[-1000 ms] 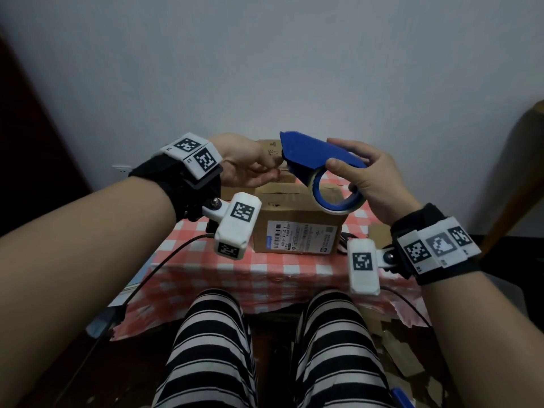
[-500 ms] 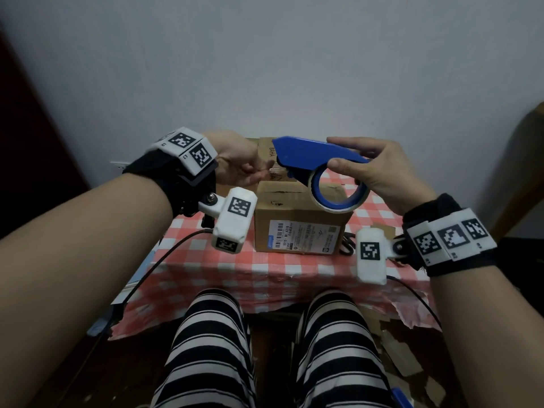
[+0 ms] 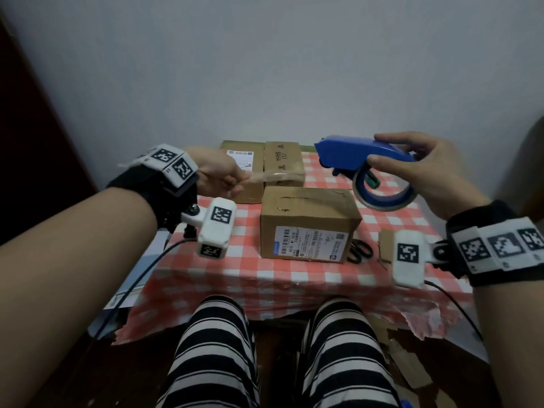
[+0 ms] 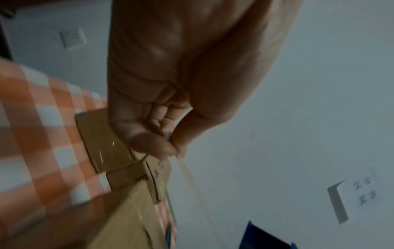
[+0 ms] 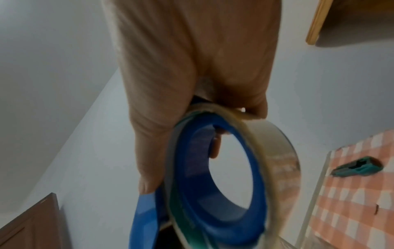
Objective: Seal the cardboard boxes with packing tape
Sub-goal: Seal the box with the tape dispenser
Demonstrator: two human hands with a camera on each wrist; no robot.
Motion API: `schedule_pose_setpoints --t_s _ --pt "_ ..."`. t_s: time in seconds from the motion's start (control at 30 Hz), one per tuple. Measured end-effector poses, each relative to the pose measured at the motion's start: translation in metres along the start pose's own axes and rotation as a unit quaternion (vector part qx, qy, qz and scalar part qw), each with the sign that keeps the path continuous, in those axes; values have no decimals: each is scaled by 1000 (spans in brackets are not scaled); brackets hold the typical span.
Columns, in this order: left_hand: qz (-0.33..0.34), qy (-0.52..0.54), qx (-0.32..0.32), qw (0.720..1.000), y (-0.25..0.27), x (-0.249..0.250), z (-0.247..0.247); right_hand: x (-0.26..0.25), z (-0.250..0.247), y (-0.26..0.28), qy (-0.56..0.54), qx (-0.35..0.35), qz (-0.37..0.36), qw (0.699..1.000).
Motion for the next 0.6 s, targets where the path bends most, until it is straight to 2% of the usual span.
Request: schedule_pose_setpoints --t_s 0.13,0.3,0.43,0.6 --pt "3 -11 8 1000 -6 -4 5 2 -6 -2 -26 25 2 999" --pt "-10 15 -10 1000 -10 -12 15 5 -14 0 -108 30 48 993" --pt "-29 61 -30 997 -10 -12 22 16 -10 4 -203 40 84 975" --pt "-43 81 -38 995 -7 -14 22 33 -4 10 -255 52 121 958"
Point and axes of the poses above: each hand's wrist, its own y-axis away from the middle knuckle, its own z-axis out of the palm, x = y × z, the point moved 2 cm from there along -y, towards the middle knuckle, and after that the axes turned 1 degree about -y, right-handed, at the moved point
